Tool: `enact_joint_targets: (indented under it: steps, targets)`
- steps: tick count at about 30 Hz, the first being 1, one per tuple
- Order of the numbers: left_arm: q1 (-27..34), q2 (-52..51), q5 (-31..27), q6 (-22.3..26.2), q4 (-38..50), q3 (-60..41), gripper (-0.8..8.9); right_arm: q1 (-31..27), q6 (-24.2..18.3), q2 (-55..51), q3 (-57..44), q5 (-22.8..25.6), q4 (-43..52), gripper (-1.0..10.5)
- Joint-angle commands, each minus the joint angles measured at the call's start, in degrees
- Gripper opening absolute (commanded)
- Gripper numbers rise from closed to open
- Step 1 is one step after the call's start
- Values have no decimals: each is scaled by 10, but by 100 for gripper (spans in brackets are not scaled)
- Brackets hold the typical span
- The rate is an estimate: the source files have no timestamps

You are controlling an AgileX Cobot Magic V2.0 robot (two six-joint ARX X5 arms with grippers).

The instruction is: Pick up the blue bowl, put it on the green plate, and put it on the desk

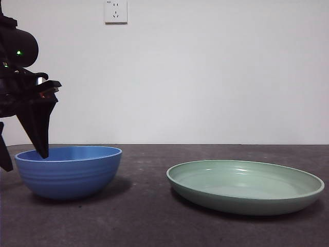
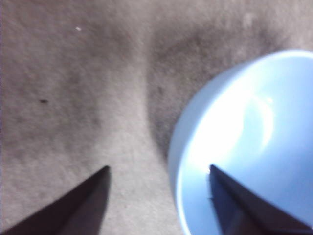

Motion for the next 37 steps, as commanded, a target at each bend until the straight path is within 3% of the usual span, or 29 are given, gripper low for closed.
enact_joint_targets:
  steps: [1,10,14,27,37]
  targets:
    - [-5,14,0,3,0,10,272,2,-4,2,8,2,11,479]
    - [-9,25,0,3,12,11,139,2,-4,2,8,1,14,479]
    - [-9,34,0,4,15,11,2,2,-4,2,8,1,14,479]
    - [-28,34,-1,-6,-3,51,7,2,9,2,9,0,14,479]
    - [-138,56,-8,-63,-33,151,7,2,8,2,9,1,3,479]
